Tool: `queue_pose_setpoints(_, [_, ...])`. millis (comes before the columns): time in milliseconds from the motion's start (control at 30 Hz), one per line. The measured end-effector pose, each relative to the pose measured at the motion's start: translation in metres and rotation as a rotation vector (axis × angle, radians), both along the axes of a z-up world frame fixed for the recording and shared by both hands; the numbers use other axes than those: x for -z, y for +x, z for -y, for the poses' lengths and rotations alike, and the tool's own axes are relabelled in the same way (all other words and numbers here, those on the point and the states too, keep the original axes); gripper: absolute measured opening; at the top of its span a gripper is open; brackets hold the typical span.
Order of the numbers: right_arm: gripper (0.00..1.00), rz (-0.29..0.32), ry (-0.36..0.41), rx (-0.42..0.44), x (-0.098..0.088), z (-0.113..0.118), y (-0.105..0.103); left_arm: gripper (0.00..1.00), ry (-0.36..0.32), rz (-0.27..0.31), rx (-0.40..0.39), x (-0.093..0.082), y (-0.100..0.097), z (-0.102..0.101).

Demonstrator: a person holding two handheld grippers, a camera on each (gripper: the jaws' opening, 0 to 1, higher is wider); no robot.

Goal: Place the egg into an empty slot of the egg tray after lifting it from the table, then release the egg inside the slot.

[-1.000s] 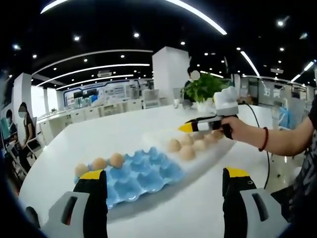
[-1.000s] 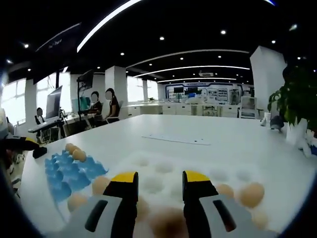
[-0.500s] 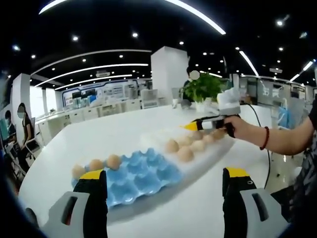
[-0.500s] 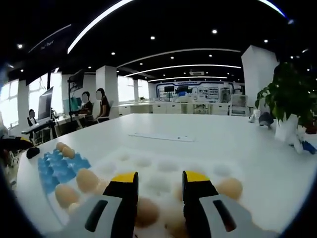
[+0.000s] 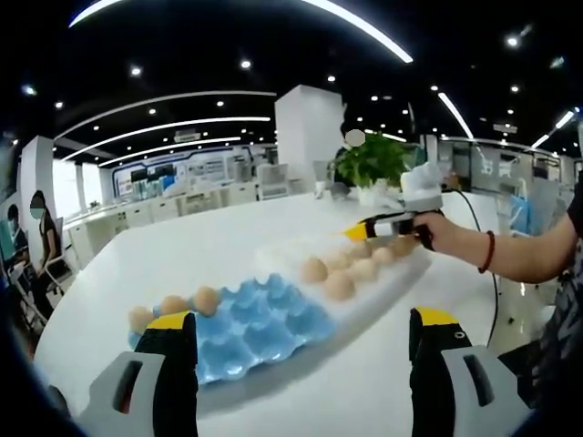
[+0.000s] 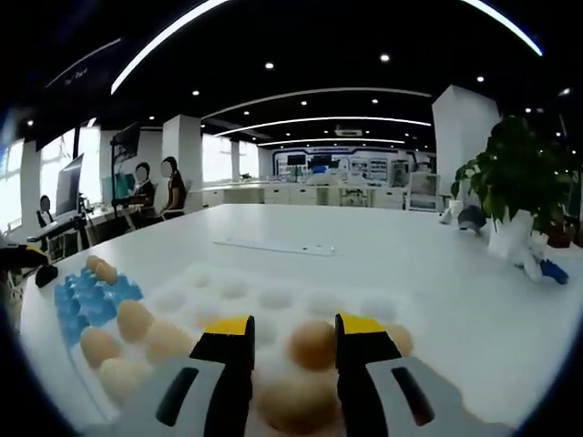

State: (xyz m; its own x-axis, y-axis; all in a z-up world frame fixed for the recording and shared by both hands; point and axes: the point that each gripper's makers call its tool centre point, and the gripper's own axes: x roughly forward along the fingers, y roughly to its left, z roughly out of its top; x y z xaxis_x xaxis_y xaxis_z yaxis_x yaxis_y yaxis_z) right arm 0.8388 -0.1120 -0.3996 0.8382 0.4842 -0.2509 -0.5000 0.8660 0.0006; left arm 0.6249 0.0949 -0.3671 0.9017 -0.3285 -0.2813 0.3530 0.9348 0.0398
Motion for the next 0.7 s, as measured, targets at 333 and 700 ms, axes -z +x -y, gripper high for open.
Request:
queue_pose_setpoints(333, [0.36, -0.045, -0.027, 0.032, 0.008, 0.003, 0.008, 0.99, 0.000, 0.000, -0.002, 0.000, 0.000, -0.002])
queue_pose_setpoints(700, [0.31, -0.089, -0.110, 0.118, 0.017, 0.006, 0.011, 0.99, -0.004, -0.010, -0.011, 0.004, -0.001, -0.007])
